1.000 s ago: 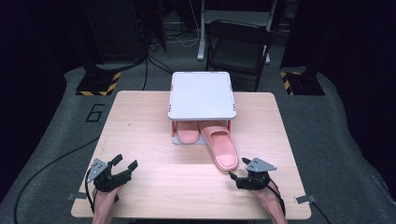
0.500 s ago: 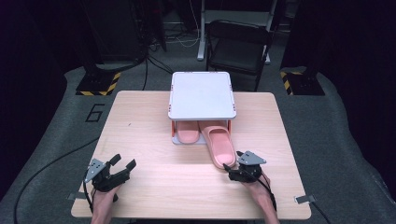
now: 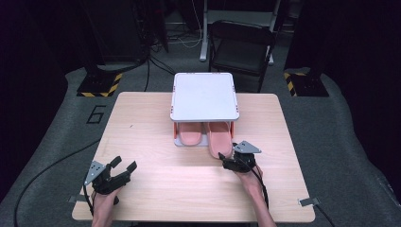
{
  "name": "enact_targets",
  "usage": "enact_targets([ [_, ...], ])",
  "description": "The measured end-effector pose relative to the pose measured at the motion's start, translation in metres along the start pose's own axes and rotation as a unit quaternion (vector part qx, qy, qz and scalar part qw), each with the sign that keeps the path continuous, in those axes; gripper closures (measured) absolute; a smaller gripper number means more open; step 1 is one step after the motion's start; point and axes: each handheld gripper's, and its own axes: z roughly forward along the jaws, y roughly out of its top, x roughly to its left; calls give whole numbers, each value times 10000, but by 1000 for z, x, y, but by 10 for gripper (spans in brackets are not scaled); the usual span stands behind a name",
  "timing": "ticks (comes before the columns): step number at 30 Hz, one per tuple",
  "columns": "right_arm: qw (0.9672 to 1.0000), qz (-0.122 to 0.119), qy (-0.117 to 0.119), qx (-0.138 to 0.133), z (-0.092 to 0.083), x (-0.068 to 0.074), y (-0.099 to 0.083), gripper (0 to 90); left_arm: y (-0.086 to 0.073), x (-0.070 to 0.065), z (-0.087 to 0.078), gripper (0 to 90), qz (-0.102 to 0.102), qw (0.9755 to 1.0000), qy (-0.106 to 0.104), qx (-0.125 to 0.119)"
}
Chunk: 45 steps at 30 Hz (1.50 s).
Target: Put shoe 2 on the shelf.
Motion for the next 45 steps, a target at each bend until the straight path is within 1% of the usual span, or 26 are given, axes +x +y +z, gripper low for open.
enact_targets([
  [1,10000,45,13,-16,-1,1,0,264,0,1,0,216,-6,10000,-9,-25],
  [3,10000,-28,8,-22,-4,3,-3,268,0,1,0,217,-12,10000,9,-8],
  [4,10000,-55,-14,42,-6,4,-5,274,0,2,0,217,-22,10000,-30,11],
  [5,9999,-101,-3,36,-6,4,-6,292,0,2,0,217,-39,10000,-44,6],
  [6,9999,-91,87,111,-6,3,-8,315,0,1,1,217,-57,10000,-28,1],
  [7,9998,-93,103,123,-6,3,-10,337,0,0,2,217,-56,10000,-36,-57],
  [8,9998,-53,81,163,-4,3,-11,344,0,0,1,217,-45,10000,-37,-36],
  [9,9999,-27,58,124,-3,3,-11,344,1,-1,1,217,-29,10000,-45,-28],
  [13,9998,-33,65,169,3,2,-8,351,0,0,1,217,-49,10000,-31,-33],
  [16,9998,46,19,171,12,3,-1,363,0,1,0,217,-42,10000,-33,-7],
  [18,9999,18,11,171,18,2,3,364,0,2,0,217,-53,10000,-32,-33],
  [19,9999,18,11,171,18,2,3,364,0,2,0,217,-53,10000,-32,-33],
  [20,9998,72,-23,166,25,2,6,362,1,2,-1,217,-87,9999,-17,-59],
  [21,9998,79,-58,195,27,2,8,362,1,2,-1,217,-88,9999,-33,-44],
  [23,9998,102,-82,153,34,2,11,365,1,3,-1,217,-99,9999,-14,-83],
  [25,9997,98,-96,192,38,2,13,363,1,3,-1,217,-111,9999,-25,-69],
  [26,9998,80,-141,153,40,2,15,363,1,3,-1,217,-111,9999,-25,-73],
  [29,9996,76,-156,219,44,2,18,364,1,3,-2,217,-111,9999,-29,-76],
  [32,9995,174,-183,201,48,3,20,364,1,3,-2,217,-115,9999,-27,-75],
  [33,9995,144,-170,213,49,2,20,364,1,3,-2,217,-115,9999,-27,-75],
  [35,9996,136,-197,135,52,2,21,364,1,3,-1,217,-107,9999,-28,-74],
  [36,9995,164,-191,213,51,3,21,364,1,2,-1,217,-110,9999,-26,-72],
  [39,9995,142,-237,173,54,3,22,364,1,3,-2,217,-97,9999,-32,-19],
  [43,9995,136,-232,170,55,3,22,362,1,2,-1,217,-105,9999,-28,-83],
  [44,9993,183,-266,177,55,4,22,360,1,2,-2,217,-115,9999,-24,-77],
  [45,9995,107,-240,173,56,4,22,359,1,3,-2,217,-115,9999,-31,-75],
])
